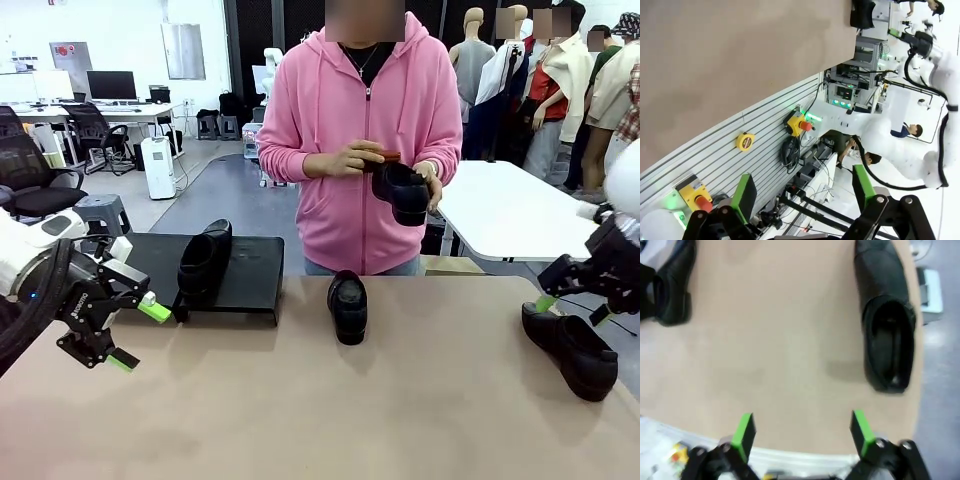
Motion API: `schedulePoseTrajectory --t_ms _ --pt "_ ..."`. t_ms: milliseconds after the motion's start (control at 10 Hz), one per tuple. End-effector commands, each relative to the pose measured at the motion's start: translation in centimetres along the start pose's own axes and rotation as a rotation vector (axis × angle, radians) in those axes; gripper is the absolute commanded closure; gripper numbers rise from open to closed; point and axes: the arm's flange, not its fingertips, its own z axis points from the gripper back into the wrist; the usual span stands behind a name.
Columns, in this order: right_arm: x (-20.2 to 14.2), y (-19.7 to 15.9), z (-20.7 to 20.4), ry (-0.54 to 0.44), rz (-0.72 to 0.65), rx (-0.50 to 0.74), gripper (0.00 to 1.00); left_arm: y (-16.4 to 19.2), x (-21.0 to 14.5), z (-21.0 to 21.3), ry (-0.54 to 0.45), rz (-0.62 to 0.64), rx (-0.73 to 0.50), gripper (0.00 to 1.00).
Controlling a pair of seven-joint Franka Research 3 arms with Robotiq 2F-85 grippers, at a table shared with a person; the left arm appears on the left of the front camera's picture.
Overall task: Organize the shoes by placing them on the stand.
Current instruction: Pick up one Shoe and place it in the middle of the table.
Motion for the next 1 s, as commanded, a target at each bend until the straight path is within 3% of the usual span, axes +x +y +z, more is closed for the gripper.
schedulePoseTrajectory --t_ms 0,200,900 --pt "6.3 -2.6 -1.9 0.020 0.045 -0.005 0.00 0.0 0.0 0.0 0.002 -0.015 -0.016 0.00" --pt "8.0 -5.3 -4.2 0.080 -0.021 -0.026 0.00 0.0 0.0 0.0 0.002 -0.015 -0.016 0.00" --pt "8.6 -5.5 -10.4 0.180 -0.041 0.034 0.00 0.0 0.0 0.0 0.002 -0.015 -0.016 0.00"
